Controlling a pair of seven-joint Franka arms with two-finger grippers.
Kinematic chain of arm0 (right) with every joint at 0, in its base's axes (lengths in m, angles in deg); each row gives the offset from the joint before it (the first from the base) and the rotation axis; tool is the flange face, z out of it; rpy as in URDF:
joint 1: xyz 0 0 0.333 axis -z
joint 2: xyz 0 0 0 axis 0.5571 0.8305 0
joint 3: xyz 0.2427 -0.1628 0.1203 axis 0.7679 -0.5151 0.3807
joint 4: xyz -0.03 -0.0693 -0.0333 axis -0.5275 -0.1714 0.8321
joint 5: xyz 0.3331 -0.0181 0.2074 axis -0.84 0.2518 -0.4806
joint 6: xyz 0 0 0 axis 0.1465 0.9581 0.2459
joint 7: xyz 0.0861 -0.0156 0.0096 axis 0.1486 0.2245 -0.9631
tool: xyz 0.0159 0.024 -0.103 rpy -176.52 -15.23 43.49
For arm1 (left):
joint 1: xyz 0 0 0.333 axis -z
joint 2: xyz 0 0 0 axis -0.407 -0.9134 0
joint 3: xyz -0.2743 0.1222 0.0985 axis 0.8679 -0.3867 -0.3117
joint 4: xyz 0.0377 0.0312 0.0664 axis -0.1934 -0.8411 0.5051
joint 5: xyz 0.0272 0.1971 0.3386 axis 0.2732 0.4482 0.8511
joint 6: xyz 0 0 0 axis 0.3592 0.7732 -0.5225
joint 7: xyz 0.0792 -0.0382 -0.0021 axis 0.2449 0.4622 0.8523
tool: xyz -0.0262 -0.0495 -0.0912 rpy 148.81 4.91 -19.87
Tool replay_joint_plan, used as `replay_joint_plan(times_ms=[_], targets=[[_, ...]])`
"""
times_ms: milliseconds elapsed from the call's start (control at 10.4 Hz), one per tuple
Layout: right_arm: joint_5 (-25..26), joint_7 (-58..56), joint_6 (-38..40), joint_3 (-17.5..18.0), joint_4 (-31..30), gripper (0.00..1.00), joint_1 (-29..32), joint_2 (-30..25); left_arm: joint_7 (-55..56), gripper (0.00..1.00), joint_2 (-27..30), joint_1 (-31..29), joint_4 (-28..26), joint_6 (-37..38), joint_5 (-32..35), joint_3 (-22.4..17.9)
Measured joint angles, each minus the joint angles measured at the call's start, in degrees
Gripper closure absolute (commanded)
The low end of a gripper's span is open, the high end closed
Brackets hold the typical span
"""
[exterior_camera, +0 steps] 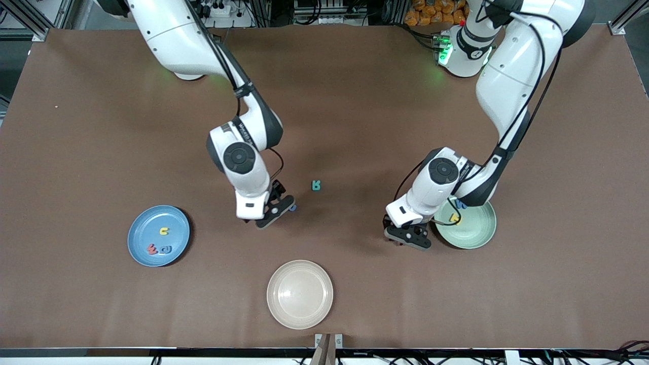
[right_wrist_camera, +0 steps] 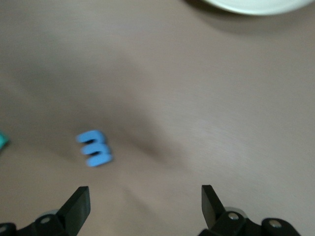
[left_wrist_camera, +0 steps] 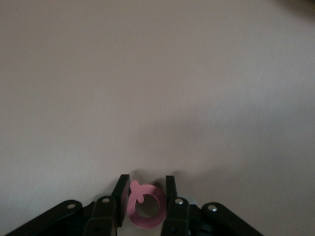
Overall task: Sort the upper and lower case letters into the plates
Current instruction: 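Drop the pink o in the green plate while the right gripper reaches the E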
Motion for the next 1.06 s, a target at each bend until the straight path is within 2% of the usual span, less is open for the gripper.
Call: replay_joint_plan(times_ms=[193, 578, 771, 1061], targets=[[-0.05, -5.63, -0.23, 0.02, 0.93, 0.00, -2.71, 1.18, -0.93, 1.00, 4.06, -1.86, -4.81, 3.18, 0.00, 0.95], [-1.93, -16.69, -0.59, 0.83, 7.54, 0.00, -0.70, 7.48, -10.98, 1.00, 8.60, -14.73, -12.73, 6.15, 0.00, 7.69], [-3.27, -18.32, -0.59, 2.61, 9.86, 0.00, 1.47, 10.59, -11.79, 1.00, 10.35, -17.78, -13.50, 10.00, 0.00, 10.67], [-3.37, -18.49, -0.50, 3.23, 10.61, 0.00, 1.22, 11.74, -13.10, 1.00, 11.76, -18.44, -13.89, 11.22, 0.00, 11.30]])
